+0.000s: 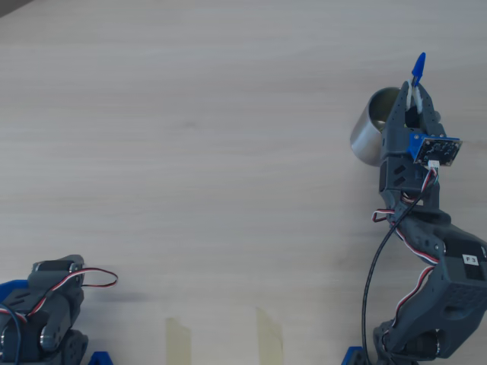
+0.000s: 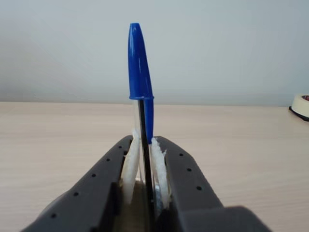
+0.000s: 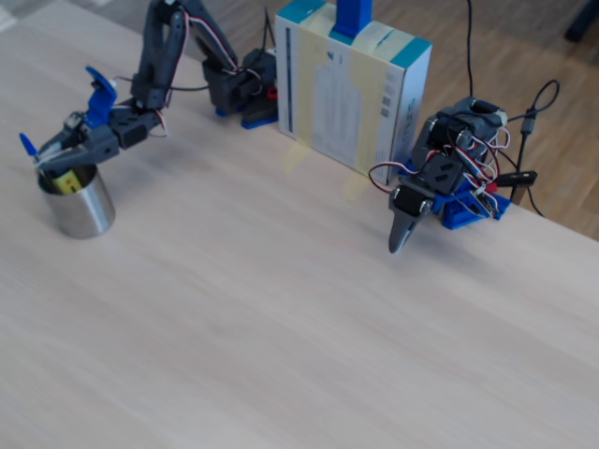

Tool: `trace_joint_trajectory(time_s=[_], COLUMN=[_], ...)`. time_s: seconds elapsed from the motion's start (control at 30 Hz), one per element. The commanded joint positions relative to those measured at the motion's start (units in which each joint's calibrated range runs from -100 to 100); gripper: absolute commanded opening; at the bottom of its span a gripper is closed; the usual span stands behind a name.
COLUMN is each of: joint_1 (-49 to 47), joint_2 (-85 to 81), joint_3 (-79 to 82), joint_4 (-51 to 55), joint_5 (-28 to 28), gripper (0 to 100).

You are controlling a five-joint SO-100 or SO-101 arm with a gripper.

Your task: Grab the blue pen and put it in the silver cup.

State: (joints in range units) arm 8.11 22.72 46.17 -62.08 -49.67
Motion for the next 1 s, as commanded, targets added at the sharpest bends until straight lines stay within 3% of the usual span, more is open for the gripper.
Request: trace_joint_trajectory(time_s=[0.0, 0.5, 0.97], joint_1=[0.4, -0.2, -0.3], joint_2=[-0.4, -0.9, -1.0], joint_3=[-1.5, -1.5, -1.4], joint_4=[1.9, 9.8, 9.9], joint_5=[0.6, 0.4, 0.4], gripper=[2, 2, 3])
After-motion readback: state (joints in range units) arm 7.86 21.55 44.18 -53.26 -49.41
